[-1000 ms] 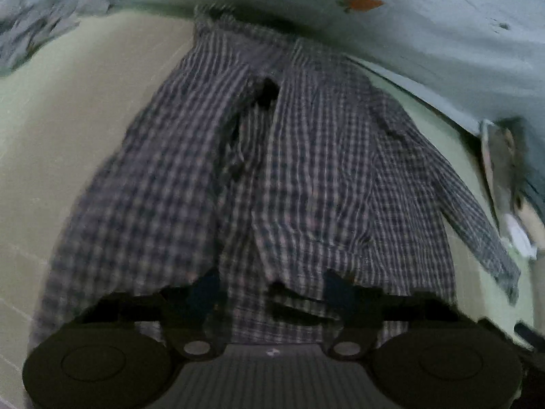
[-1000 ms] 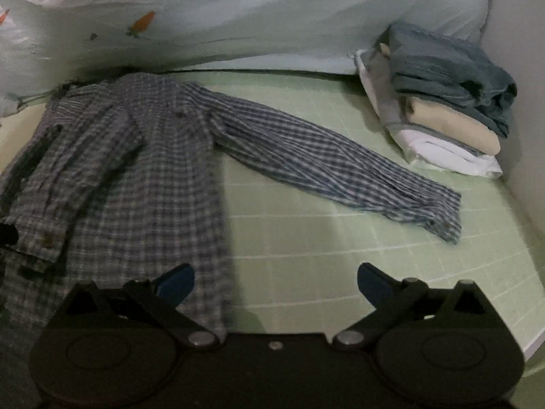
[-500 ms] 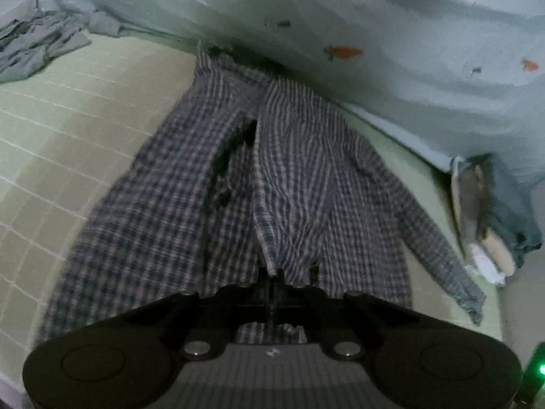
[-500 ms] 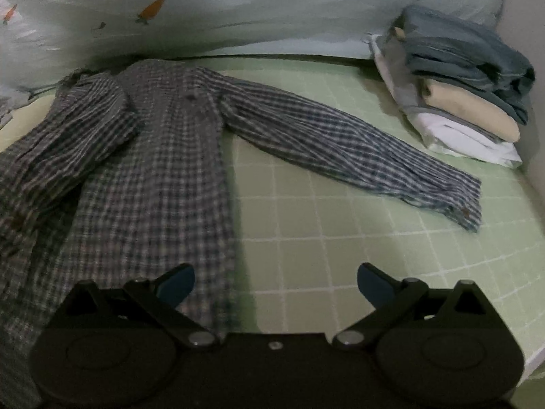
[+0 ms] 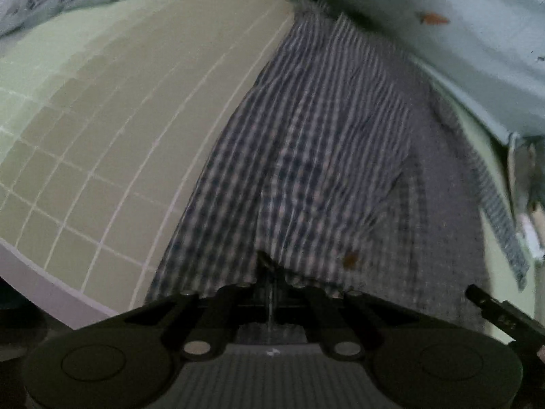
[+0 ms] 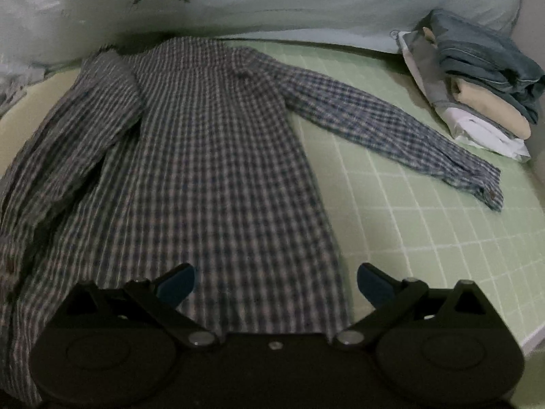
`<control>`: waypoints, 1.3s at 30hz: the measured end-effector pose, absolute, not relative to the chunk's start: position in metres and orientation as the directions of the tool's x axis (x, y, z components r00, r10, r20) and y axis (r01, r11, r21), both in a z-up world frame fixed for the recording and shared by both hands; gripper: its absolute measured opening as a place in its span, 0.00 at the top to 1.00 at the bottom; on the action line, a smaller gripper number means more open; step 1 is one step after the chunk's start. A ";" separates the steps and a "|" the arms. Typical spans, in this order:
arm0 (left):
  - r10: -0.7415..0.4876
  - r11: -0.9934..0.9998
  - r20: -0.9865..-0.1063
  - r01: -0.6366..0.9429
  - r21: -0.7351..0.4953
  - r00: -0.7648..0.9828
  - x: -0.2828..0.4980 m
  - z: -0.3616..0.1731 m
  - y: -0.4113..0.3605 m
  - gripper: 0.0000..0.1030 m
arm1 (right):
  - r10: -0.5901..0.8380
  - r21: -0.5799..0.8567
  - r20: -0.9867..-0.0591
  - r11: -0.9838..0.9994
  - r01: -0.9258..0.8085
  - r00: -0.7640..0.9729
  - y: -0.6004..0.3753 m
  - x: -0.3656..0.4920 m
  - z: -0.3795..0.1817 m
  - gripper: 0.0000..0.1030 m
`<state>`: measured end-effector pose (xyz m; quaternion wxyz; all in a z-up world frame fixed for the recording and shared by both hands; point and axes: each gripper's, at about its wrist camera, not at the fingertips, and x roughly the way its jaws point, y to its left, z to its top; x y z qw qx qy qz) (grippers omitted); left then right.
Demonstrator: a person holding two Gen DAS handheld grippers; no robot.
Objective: Fold clothes
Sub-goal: 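Grasp the folded shirt edge with the left gripper and smooth it lengthwise, then move the right gripper to the checked sleeve cuff and grasp it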
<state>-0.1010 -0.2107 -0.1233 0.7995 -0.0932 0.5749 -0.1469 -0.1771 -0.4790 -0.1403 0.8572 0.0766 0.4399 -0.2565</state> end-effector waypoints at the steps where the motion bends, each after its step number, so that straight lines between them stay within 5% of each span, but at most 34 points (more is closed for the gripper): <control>1: -0.343 0.939 -0.893 0.132 -0.318 0.291 -0.101 -0.126 -0.211 0.99 | -0.375 -0.098 -0.796 0.855 0.510 0.476 -0.477 -0.179 -0.141 0.00; 7: -0.353 0.934 -0.888 0.156 -0.320 0.294 -0.101 -0.131 -0.212 0.97 | -0.377 -0.102 -0.804 0.850 0.518 0.460 -0.472 -0.189 -0.143 0.00; 10: -0.333 0.942 -0.890 0.148 -0.301 0.312 -0.103 -0.125 -0.217 0.69 | -0.370 -0.098 -0.803 0.855 0.510 0.466 -0.475 -0.191 -0.142 0.00; 12: -0.307 0.951 -0.892 0.146 -0.273 0.330 -0.105 -0.120 -0.224 0.36 | -0.371 -0.088 -0.796 0.853 0.514 0.478 -0.483 -0.191 -0.139 0.00; 17: -0.256 0.965 -0.877 0.152 -0.211 0.406 -0.110 -0.101 -0.246 0.17 | -0.374 -0.086 -0.775 0.861 0.501 0.509 -0.507 -0.190 -0.134 0.00; 28: -0.169 0.985 -0.874 0.115 -0.131 0.455 -0.135 -0.092 -0.291 0.15 | -0.419 -0.011 -0.766 0.767 0.641 0.488 -0.601 -0.195 -0.143 0.00; 39: -0.079 0.994 -0.876 0.106 -0.032 0.477 -0.123 -0.085 -0.309 0.15 | -0.474 0.167 -0.784 0.460 0.872 0.400 -0.716 -0.208 -0.148 0.00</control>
